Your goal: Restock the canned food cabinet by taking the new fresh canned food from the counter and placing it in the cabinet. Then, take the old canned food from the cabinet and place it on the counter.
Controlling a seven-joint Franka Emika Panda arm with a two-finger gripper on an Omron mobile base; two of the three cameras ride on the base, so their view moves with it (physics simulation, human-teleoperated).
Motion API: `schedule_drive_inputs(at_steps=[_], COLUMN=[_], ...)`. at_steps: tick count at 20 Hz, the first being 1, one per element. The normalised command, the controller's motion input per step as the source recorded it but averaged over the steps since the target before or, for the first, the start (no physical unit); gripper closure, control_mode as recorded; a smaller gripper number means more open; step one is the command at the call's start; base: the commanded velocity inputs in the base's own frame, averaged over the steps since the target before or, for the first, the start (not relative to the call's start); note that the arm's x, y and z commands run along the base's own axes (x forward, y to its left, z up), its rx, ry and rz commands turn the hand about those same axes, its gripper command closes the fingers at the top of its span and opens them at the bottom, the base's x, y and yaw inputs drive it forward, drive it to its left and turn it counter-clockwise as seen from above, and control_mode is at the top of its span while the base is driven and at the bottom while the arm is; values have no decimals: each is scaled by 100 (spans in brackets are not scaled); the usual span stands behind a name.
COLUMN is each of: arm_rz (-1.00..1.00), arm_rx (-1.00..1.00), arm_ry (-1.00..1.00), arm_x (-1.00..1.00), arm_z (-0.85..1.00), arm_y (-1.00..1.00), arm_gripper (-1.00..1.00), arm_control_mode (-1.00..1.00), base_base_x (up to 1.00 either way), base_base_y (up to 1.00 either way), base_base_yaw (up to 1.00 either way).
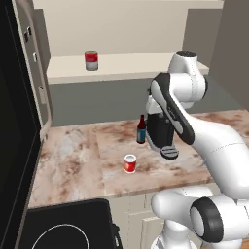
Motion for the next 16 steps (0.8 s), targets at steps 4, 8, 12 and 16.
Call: schedule_drive_inputs(at_steps=[4, 8, 12, 16], arm_rz=[2, 0, 0, 0], arm_rx=[0, 0, 0, 0], arm_ry=[0, 4, 13, 16], arm_x=[0, 22, 9, 0], arm_z=[0, -22, -69, -78], arm_y=[22, 66, 62, 34], arm_gripper=[-100, -100, -100, -100], arm_control_mode=[-100, -100, -100, -100], base_base_x=[0, 0, 0, 0], base_base_y=[0, 0, 0, 0], base_base_yaw=[0, 0, 0, 0])
